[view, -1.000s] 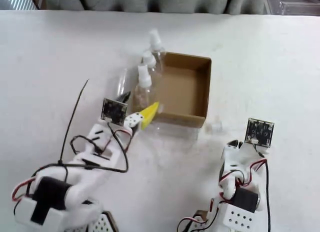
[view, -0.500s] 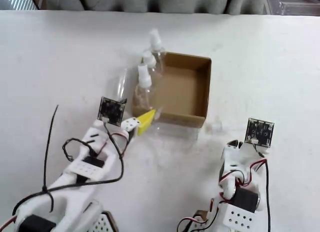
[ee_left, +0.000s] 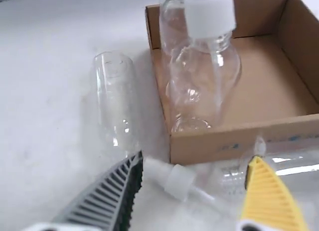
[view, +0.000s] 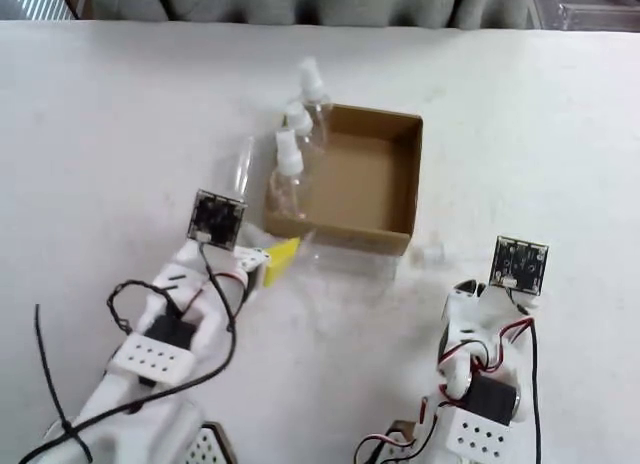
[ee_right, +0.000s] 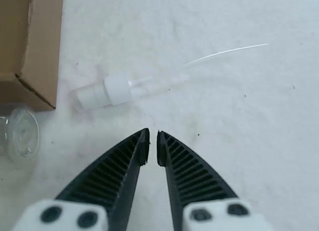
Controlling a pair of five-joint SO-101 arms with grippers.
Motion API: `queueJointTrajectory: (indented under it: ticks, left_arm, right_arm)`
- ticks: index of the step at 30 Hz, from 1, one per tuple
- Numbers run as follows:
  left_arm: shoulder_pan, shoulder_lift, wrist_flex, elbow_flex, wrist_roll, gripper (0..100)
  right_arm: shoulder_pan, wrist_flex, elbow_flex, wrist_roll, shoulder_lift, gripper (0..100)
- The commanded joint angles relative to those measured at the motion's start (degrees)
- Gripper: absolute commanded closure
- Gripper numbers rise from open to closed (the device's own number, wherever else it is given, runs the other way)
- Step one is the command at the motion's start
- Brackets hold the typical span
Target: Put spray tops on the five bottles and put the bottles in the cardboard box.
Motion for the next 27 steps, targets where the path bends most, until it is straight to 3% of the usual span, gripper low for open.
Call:
queueJointTrajectory:
  ticks: [1,8,16,20,27]
  left_arm:
    - [-4.00,-5.93,6.51,-0.62,-0.09,69]
    - [-8.22,-17.45,22.33,-0.70,1.76,69]
    - [-9.10,-28.35,31.03,-0.26,8.35,69]
    - [-9.01,-29.14,30.59,2.55,11.08,69]
    - [-8.66,-29.23,19.60,10.20,11.34,68]
  right_arm:
    - [0.66,0.31,0.62,0.62,0.40,98.4]
    - [0.66,0.31,0.62,0.62,0.40,98.4]
    - [0.66,0.31,0.62,0.62,0.40,98.4]
    - [0.66,0.31,0.62,0.62,0.40,98.4]
    - [0.66,0.31,0.62,0.62,0.40,98.4]
